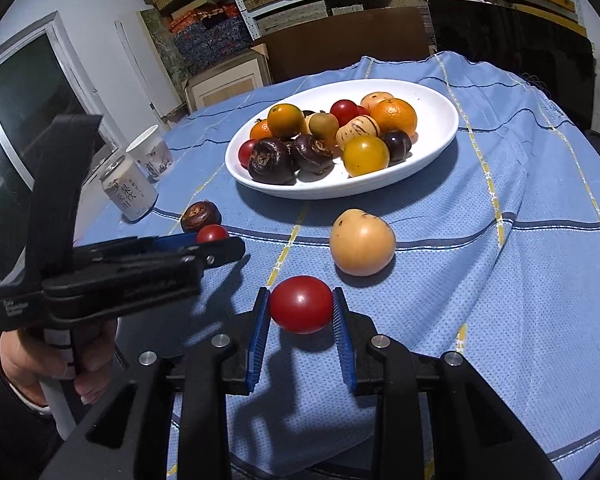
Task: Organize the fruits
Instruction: 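Grasp a red tomato with the right tool while the left tool grasps another tomato, then place the tomato on the plate with the left tool while the right places its tomato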
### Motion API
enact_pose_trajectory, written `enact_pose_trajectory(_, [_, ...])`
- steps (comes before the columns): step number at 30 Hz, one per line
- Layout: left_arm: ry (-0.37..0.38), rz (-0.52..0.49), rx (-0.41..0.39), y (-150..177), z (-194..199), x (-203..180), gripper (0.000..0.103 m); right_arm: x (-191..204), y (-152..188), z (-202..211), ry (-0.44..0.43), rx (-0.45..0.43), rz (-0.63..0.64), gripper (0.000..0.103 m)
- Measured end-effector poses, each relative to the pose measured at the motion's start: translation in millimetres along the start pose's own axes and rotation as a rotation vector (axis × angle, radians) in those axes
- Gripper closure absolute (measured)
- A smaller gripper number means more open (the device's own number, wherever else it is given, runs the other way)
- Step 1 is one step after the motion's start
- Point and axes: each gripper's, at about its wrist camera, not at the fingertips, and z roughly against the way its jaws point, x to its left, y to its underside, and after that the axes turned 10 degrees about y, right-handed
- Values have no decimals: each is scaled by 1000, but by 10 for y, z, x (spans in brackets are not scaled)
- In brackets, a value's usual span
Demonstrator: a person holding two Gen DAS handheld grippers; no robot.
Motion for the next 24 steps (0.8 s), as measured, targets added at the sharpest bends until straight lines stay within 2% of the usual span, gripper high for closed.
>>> enact_pose_trajectory(7, [4,-5,-2,72,114,27,75,-3,12,20,5,-2,3,72])
enact_pose_trajectory(16, [-40,-129,-73,193,563,-144,75,21,-102,257,19,-58,13,72])
enact_pose_trajectory(24, [-19,-211,-160,-210,846,-345,75,36,-625,533,44,-169,43,72])
